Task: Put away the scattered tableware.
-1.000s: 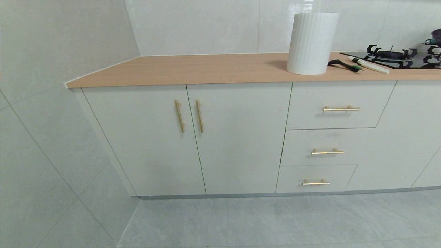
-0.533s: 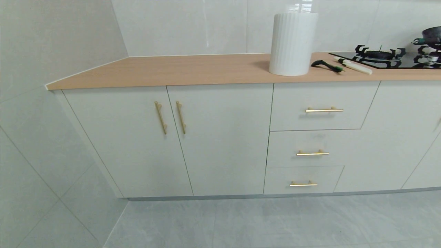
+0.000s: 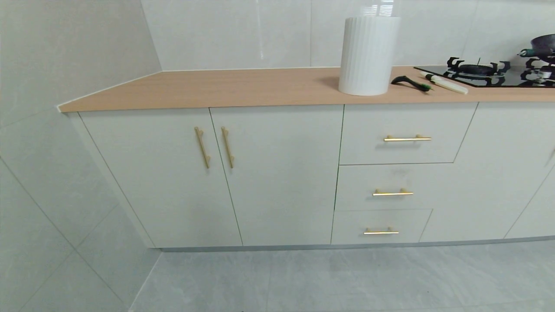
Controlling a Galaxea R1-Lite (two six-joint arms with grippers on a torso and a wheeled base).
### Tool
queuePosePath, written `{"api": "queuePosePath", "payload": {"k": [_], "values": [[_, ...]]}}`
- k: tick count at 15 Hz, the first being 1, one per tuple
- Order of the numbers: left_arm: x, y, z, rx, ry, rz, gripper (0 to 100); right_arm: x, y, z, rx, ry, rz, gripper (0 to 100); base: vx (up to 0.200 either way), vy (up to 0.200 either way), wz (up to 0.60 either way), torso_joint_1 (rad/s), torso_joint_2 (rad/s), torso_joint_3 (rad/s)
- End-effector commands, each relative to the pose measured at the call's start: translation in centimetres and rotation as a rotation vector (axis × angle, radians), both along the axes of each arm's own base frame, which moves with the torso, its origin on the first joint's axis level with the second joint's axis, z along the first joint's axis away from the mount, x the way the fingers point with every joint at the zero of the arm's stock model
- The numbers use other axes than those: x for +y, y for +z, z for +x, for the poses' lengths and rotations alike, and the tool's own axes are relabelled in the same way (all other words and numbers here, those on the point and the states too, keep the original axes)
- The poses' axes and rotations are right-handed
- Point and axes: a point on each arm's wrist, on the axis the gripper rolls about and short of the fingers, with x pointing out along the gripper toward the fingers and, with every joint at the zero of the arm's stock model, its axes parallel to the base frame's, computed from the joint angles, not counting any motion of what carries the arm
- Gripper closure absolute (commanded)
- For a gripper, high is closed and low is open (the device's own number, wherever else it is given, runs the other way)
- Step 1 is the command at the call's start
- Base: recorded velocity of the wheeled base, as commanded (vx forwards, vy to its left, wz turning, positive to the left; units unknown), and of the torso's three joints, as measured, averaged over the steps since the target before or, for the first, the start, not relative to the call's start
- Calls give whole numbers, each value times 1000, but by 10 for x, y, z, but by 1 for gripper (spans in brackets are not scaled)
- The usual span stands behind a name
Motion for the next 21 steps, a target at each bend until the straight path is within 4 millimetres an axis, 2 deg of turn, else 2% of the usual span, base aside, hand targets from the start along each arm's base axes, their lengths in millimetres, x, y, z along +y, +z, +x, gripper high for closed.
{"api": "queuePosePath", "payload": {"k": [1,10,21], "values": [[0,0,0,1,-8,0,0,0,0,0,1,1,0,0,200,0,0,7,2,7],[0,0,0,1,-11,1,0,0,0,0,1,1,0,0,200,0,0,0,3,3],[0,0,0,0,-8,-18,0,0,0,0,1,1,3,0,0,0,0,0,0,0]]}}
